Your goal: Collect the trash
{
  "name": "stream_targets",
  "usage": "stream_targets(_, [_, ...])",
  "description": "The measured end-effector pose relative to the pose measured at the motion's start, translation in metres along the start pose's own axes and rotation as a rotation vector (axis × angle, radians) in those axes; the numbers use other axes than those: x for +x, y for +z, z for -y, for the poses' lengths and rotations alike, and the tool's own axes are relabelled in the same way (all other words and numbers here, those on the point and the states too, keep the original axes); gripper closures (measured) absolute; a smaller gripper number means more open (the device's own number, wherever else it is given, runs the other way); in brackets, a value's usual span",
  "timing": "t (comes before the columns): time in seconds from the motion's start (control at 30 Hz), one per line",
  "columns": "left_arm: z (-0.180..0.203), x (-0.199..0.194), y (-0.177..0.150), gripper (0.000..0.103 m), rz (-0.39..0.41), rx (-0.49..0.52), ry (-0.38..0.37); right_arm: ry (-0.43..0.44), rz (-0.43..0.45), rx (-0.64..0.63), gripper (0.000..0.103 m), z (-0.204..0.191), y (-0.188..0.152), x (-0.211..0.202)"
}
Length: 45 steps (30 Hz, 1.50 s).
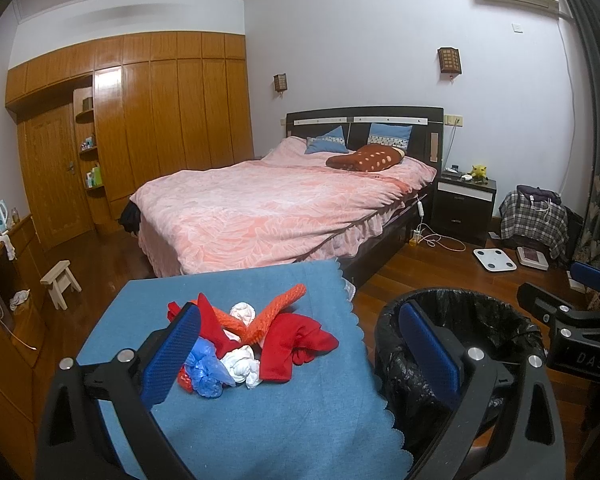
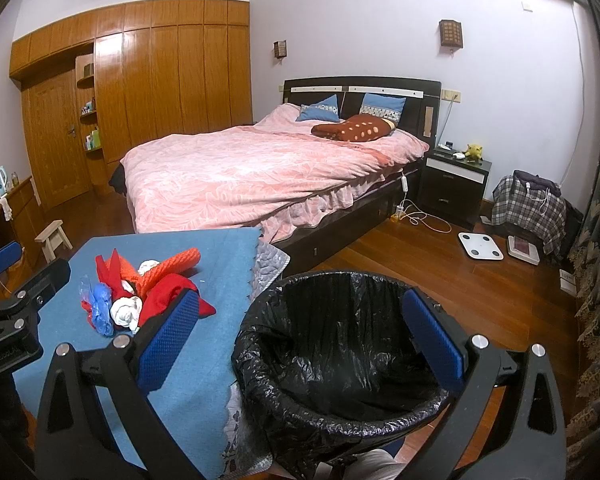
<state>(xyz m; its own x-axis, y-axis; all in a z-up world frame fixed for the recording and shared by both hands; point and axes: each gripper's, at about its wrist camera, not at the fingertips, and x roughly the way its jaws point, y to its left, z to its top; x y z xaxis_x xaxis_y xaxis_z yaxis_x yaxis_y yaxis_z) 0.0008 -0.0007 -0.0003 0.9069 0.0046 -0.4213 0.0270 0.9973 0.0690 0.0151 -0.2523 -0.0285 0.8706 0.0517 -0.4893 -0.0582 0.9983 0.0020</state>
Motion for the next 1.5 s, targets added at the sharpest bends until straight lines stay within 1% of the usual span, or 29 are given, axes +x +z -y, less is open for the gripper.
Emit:
stream_targets(0.7, [0.000, 0.000, 0.000, 0.006, -0.003, -0.002, 0.001, 0.003, -0.002, 0.001, 0.005, -0.002, 0.003, 0.001])
stream_targets(0.87, [0.000, 0.000, 0.000, 0.006, -0.004, -0.002, 0.000, 0.007, 0.000, -0.003, 0.005, -0.006, -0.003, 0.001])
stream_targets(0.93, [-0.006, 0.000, -0.004, 0.006, -0.003, -0.002, 0.002, 0.010, 0.000, -0.005, 0.005, -0.013, -0.005, 0.006])
stream_targets(0.97, [-0.007, 0.000, -0.005, 0.006, -0.002, -0.002, 0.004, 0.013, 0.000, -0.005, 0.005, -0.012, -0.001, 0.007])
stream_targets(1.03, [-0.012, 0.003, -0.008, 0.006, -0.001, -0.006, 0.009, 0.018, -0.003, -0.007, 0.005, -0.022, -0.013, 0.014])
stream_targets(1.1, [-0.018, 0.005, -0.014, 0.006, -0.002, -0.011, 0.013, 0.020, -0.005, -0.007, 0.005, -0.020, -0.004, 0.010])
stream_targets(1.17, [-0.022, 0.011, -0.016, 0.006, -0.004, -0.016, 0.021, 0.029, -0.009, -0.012, 0.005, -0.026, -0.005, 0.012])
stream_targets(1.2, [-0.033, 0.018, -0.025, 0.006, -0.006, -0.019, 0.026, 0.031, -0.012, -0.014, 0.005, -0.027, -0.003, 0.014])
stream_targets(1.23, [-0.033, 0.018, -0.020, 0.006, -0.009, -0.021, 0.031, 0.036, -0.013, -0.019, 0.005, -0.031, -0.003, 0.015])
stream_targets(1.5, [-0.059, 0.024, -0.020, 0.006, -0.027, -0.051, 0.083, 0.075, -0.031, -0.048, 0.005, -0.059, 0.004, 0.032])
